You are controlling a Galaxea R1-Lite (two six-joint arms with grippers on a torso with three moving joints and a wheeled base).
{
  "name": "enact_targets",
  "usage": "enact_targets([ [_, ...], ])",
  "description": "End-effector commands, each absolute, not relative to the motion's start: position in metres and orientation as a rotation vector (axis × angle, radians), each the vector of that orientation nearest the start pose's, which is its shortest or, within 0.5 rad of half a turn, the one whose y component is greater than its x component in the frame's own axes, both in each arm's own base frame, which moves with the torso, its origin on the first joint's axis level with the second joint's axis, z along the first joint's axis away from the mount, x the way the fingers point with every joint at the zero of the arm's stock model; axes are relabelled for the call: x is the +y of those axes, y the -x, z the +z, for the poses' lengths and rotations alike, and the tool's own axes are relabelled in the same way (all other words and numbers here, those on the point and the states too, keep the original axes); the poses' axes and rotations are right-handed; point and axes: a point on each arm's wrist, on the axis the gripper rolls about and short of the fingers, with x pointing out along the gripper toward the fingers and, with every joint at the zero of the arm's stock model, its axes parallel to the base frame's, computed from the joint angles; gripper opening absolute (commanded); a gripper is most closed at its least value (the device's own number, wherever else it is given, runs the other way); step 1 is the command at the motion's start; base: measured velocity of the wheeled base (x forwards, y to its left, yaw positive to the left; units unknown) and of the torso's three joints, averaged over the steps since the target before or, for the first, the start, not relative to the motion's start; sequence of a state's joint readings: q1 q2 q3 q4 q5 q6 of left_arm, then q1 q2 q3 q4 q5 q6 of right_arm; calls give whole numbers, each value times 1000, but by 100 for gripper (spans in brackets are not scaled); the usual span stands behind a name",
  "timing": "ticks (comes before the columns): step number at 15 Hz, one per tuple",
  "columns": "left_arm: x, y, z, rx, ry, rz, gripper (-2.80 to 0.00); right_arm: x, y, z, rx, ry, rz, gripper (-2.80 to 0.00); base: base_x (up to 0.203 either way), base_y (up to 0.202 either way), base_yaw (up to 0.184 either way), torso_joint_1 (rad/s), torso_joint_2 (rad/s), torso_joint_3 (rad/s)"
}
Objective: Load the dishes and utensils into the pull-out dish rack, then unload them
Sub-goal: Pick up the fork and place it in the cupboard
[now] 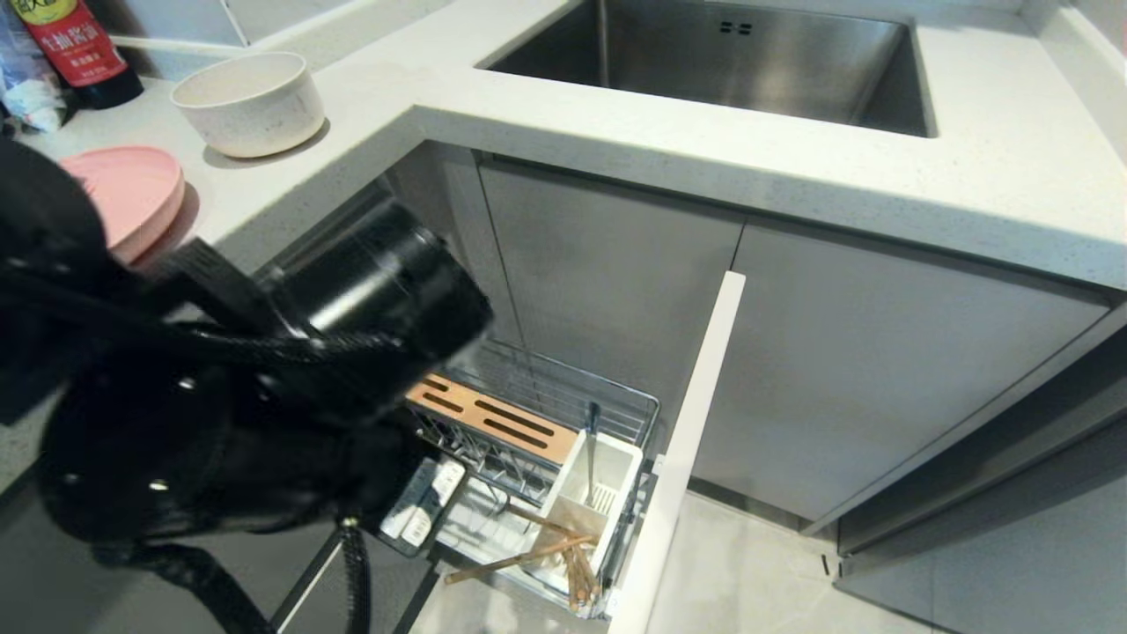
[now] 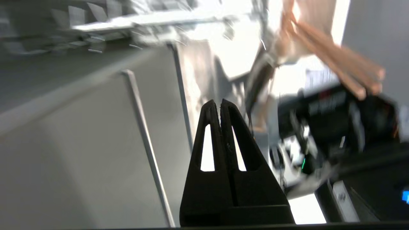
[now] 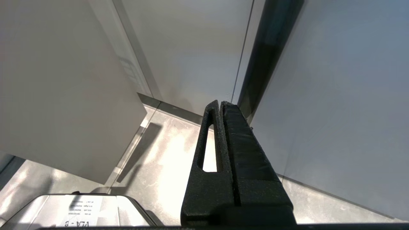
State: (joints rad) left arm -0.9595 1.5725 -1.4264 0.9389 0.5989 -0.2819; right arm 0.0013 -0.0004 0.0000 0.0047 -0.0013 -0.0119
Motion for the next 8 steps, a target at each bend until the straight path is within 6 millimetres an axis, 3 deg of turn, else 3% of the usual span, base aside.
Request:
enact_targets([
  [1, -153, -134, 291, 712, -387, -179, -280, 0, 23, 75, 4, 12, 0, -280, 0, 0, 0, 0, 0, 0],
  [4, -112, -136, 335, 539, -177, -73, -280, 0, 23, 75, 5, 12, 0, -280, 0, 0, 0, 0, 0, 0],
  [8, -63, -114, 390, 195, 68, -19, -280, 0, 23, 75, 3, 12, 0, -280, 0, 0, 0, 0, 0, 0],
])
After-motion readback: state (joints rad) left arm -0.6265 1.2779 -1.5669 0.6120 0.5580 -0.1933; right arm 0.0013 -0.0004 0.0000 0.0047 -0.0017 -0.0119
